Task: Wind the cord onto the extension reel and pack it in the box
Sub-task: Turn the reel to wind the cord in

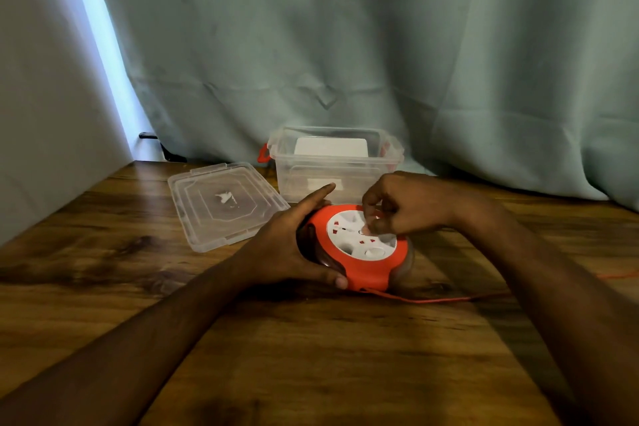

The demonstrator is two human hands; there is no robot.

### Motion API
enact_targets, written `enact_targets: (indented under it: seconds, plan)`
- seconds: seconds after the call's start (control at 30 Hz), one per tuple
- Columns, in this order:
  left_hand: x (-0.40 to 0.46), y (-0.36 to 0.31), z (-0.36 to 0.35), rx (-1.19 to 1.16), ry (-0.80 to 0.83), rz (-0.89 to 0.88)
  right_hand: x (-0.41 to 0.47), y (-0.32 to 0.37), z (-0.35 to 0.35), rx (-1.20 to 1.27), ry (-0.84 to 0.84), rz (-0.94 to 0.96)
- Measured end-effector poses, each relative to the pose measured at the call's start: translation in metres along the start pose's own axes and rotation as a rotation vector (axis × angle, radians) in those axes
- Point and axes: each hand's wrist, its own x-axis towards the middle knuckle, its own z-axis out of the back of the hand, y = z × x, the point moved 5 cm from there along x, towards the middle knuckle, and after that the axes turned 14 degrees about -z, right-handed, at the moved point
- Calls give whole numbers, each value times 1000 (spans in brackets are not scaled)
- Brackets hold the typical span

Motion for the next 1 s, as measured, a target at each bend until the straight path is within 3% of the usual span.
enact_targets:
  seconds: [0.2,0.47,1.0]
  plan:
    - [0,0,0,-11,5,-12,5,-8,-6,-12,108,32]
    - [0,2,-1,-25,15,-19,0,-12,-4,98,132,33]
    - [-3,-3,-2,-45,31,-18,-2,-15,-4,69,120,15]
